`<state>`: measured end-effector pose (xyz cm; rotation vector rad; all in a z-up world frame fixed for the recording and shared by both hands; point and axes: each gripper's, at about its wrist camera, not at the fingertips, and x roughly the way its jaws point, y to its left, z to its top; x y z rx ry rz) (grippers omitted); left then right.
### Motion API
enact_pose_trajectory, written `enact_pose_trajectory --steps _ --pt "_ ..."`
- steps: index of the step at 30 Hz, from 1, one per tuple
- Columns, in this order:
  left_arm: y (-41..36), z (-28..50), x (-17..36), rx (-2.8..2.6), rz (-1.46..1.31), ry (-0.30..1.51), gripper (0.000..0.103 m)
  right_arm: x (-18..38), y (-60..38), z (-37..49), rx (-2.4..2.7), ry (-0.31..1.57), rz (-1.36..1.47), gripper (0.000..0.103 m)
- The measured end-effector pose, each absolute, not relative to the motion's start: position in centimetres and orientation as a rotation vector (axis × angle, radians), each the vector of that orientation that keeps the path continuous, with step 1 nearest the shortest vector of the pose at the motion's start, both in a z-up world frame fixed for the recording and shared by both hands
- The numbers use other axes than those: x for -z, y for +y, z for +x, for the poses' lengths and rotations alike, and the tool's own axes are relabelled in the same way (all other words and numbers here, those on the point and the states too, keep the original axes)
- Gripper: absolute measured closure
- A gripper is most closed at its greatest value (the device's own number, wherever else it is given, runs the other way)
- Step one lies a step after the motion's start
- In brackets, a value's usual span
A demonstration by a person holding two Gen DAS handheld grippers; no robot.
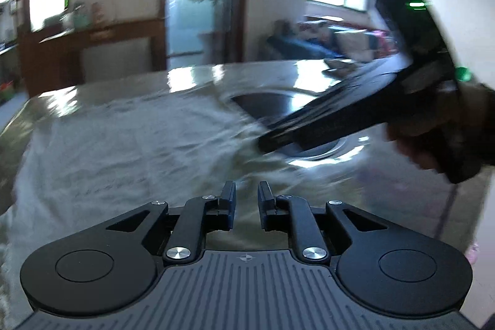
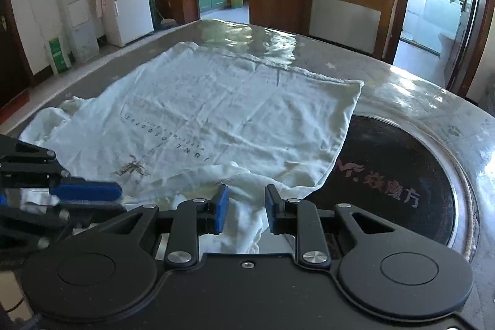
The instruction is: Fold clothes
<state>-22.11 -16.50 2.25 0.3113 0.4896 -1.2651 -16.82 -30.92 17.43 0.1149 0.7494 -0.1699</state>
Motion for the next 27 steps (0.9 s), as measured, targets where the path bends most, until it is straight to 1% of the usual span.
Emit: enact_pose_trajectory --steps 7,12,15,17,21,27 --pt "-18.3 -25.4 -0.8 1.356 0.421 0.499 0.086 -16.4 -30.0 -16.2 0.123 0.803 0.102 0.076" --pt "-18.7 -26.1 0.5 1.385 0.439 0.542 0.086 -15.2 -30.0 -16.1 0.135 0.845 0.077 0.075" --pt "-19.0 -26.3 0.8 1.391 0.426 0.552 0.085 -16.0 -29.8 -16.3 0.141 0.826 0.064 0.074" --pt "-19.1 -26.3 0.9 1.394 0.412 0.566 0.083 -16.6 -29.7 -16.3 0.138 0.802 0.066 0.074" --pt "-19.1 -26.0 1.0 1.388 0.401 0.574 0.074 -16.7 -30.0 -15.3 0.148 0.791 0.073 0.071" --pt "-18.8 -25.7 1.1 1.38 0.388 0.586 0.071 -14.6 -31.1 -13.7 0.182 0.828 0.119 0.071"
